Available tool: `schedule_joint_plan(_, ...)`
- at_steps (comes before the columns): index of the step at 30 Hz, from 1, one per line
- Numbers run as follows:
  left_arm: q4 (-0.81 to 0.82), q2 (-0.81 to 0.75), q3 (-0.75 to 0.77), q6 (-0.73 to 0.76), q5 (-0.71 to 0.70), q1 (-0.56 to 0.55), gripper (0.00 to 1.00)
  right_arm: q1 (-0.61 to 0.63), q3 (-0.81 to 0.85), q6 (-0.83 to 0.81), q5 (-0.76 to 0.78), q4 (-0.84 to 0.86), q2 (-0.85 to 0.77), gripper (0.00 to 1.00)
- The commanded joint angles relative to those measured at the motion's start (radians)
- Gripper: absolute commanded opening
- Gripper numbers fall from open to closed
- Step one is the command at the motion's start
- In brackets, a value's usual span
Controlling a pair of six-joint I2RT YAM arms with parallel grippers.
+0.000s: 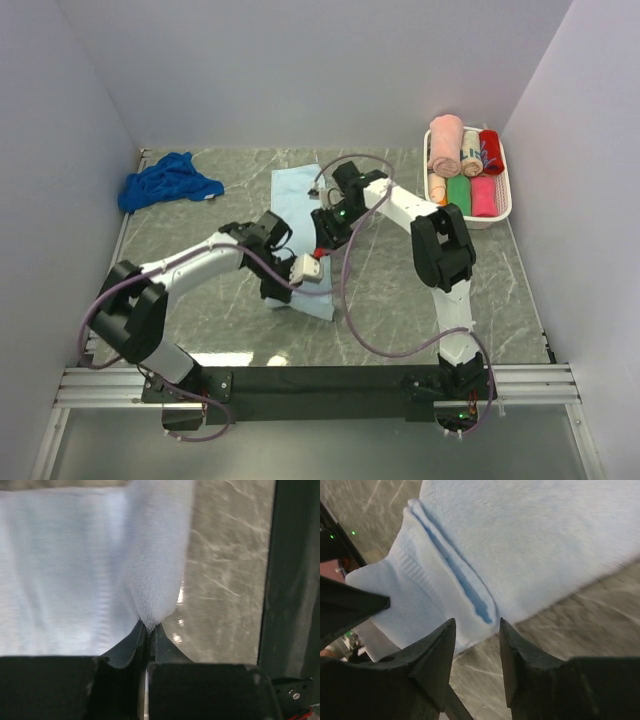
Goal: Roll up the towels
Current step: Roll the towel
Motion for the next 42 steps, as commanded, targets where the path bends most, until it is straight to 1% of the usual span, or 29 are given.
schedule_joint_plan(1, -0.092, 0.095, 0.12, 0.008, 0.099, 0.067, 0.04, -0.076, 0.038, -0.018, -0.004, -0.052, -0.078, 0.49)
schedule_joint_plan(2, -0.118, 0.121, 0.145, 0.013, 0.124, 0.102, 0.05, -0.088, 0.038, -0.019, -0.015, -0.054, -0.085, 0.5)
schedule_joint_plan(3, -0.128, 0.147, 0.195, 0.015, 0.133, 0.12, 0.06, -0.099, 0.033, -0.018, -0.018, -0.055, -0.101, 0.5)
schedule_joint_plan(5, -0.164, 0.224, 0.249, 0.016, 0.156, 0.156, 0.06, -0.127, 0.024, -0.025, -0.03, -0.058, -0.114, 0.5)
schedule_joint_plan(8, -0.193, 0.313, 0.37, 0.021, 0.184, 0.223, 0.07, -0.139, 0.009, -0.039, -0.042, -0.066, -0.131, 0.5)
schedule_joint_plan(12, -0.193, 0.388, 0.425, 0.021, 0.161, 0.24, 0.11, -0.138, -0.016, -0.036, -0.087, -0.054, -0.141, 0.5)
schedule_joint_plan(16, -0.175, 0.454, 0.441, 0.001, 0.164, 0.254, 0.15, -0.136, -0.027, 0.013, -0.149, -0.011, -0.137, 0.48)
schedule_joint_plan(21, -0.132, 0.48, 0.432, -0.036, 0.155, 0.273, 0.18, -0.096, -0.041, 0.051, -0.185, 0.015, -0.104, 0.46)
schedule_joint_plan(25, -0.113, 0.494, 0.439, -0.054, 0.145, 0.277, 0.21, -0.047, -0.054, 0.062, -0.164, 0.049, -0.076, 0.46)
schedule_joint_plan(29, -0.106, 0.508, 0.436, -0.056, 0.133, 0.286, 0.23, -0.029, -0.102, 0.073, -0.139, 0.092, -0.067, 0.47)
schedule_joint_plan(30, -0.101, 0.508, 0.436, -0.061, 0.132, 0.286, 0.28, -0.023, -0.114, 0.074, -0.125, 0.098, -0.059, 0.47)
schedule_joint_plan(32, -0.084, 0.505, 0.438, -0.074, 0.132, 0.288, 0.34, -0.009, -0.128, 0.076, -0.104, 0.112, -0.05, 0.45)
schedule_joint_plan(33, -0.083, 0.505, 0.441, -0.077, 0.133, 0.288, 0.34, -0.004, -0.133, 0.075, -0.07, 0.113, -0.039, 0.44)
schedule_joint_plan(34, -0.083, 0.503, 0.444, -0.085, 0.135, 0.288, 0.37, -0.001, -0.14, 0.078, -0.056, 0.121, -0.036, 0.4)
schedule_joint_plan(35, -0.084, 0.503, 0.451, -0.096, 0.133, 0.291, 0.41, 0.001, -0.157, 0.076, -0.047, 0.126, -0.033, 0.38)
schedule_joint_plan(36, -0.084, 0.5, 0.452, -0.102, 0.138, 0.295, 0.43, 0.001, -0.166, 0.078, -0.039, 0.132, -0.032, 0.35)
schedule_joint_plan(37, -0.081, 0.485, 0.45, -0.11, 0.141, 0.303, 0.45, -0.002, -0.174, 0.085, -0.01, 0.141, -0.032, 0.3)
schedule_joint_plan(38, -0.076, 0.474, 0.439, -0.125, 0.144, 0.321, 0.46, -0.001, -0.183, 0.084, -0.006, 0.142, -0.033, 0.28)
schedule_joint_plan(39, -0.07, 0.442, 0.43, -0.136, 0.144, 0.334, 0.5, -0.002, -0.197, 0.085, -0.001, 0.147, -0.032, 0.27)
schedule_joint_plan(42, 0.0, 0.363, 0.375, -0.192, 0.168, 0.401, 0.56, -0.001, -0.205, 0.088, 0.01, 0.158, -0.026, 0.24)
